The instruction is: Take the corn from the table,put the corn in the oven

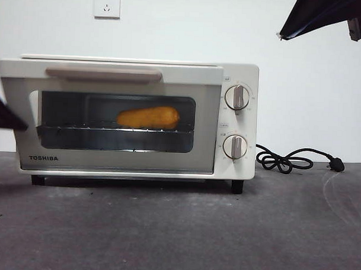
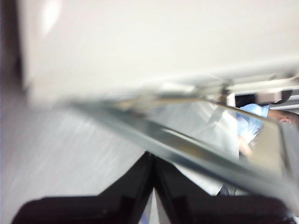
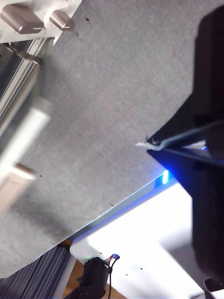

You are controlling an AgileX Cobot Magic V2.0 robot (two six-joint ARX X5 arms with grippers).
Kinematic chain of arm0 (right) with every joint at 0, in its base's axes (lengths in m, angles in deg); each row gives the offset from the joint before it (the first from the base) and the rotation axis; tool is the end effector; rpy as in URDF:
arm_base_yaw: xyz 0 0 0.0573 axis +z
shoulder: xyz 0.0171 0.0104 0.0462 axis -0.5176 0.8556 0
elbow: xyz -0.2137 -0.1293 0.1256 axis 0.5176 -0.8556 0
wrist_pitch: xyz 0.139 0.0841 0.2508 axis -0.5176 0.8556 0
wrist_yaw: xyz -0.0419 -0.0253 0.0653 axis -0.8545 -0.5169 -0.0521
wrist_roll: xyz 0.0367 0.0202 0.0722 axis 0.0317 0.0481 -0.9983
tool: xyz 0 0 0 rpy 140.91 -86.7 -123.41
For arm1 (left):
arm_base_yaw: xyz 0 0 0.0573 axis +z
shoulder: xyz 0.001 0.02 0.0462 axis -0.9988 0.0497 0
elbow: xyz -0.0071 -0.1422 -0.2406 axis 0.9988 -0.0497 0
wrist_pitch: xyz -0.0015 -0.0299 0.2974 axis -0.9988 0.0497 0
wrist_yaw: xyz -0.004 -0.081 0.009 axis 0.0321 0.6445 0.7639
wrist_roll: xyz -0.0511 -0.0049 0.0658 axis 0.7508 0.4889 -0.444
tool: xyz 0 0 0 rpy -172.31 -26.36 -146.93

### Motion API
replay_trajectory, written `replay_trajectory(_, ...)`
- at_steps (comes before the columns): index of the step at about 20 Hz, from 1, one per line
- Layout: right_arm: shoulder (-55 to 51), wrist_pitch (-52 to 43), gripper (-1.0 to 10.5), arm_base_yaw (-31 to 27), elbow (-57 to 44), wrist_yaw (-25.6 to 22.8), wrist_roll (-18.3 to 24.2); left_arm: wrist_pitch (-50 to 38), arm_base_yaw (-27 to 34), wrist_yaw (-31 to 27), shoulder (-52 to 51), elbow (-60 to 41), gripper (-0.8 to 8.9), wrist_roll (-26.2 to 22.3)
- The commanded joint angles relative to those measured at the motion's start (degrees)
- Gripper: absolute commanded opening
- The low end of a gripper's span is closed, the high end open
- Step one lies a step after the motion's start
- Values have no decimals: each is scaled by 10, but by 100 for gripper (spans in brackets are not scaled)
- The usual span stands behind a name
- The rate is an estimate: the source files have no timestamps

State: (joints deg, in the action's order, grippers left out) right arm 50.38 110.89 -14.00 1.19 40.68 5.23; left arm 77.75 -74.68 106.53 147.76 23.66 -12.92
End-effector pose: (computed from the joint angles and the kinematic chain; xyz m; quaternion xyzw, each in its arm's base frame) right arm 0.2743 0.1312 0.3046 -0.0164 0.4702 0.4779 0.7418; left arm 0.3288 0.0106 0.1502 -0.3778 0.4465 -0.3044 0.7518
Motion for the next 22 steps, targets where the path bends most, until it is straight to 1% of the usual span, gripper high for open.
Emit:
replay_trajectory(1, 4, 0, -16, -1, 0, 4, 7, -3, -1, 4, 1, 27, -8, 20)
replay_trajectory(5, 4, 0, -16, 0, 0, 3, 8, -4, -1, -3, 1, 64, -8, 26)
replay_trajectory(7, 4, -1, -17, 0, 0, 3, 8, -6, -1, -18, 1, 75, -8, 26)
replay_trajectory(15, 4, -4, -17, 0, 0, 3, 8, -13, -1, -33, 1, 80, -8, 26)
replay_trajectory(19, 4, -4, -16, -1, 0, 3, 8, -22, 0, -50, 1, 80, -8, 26)
replay_trajectory(22, 4, -4, -16, 0, 0, 3, 8, -22, 0, -51, 1, 80, -8, 26)
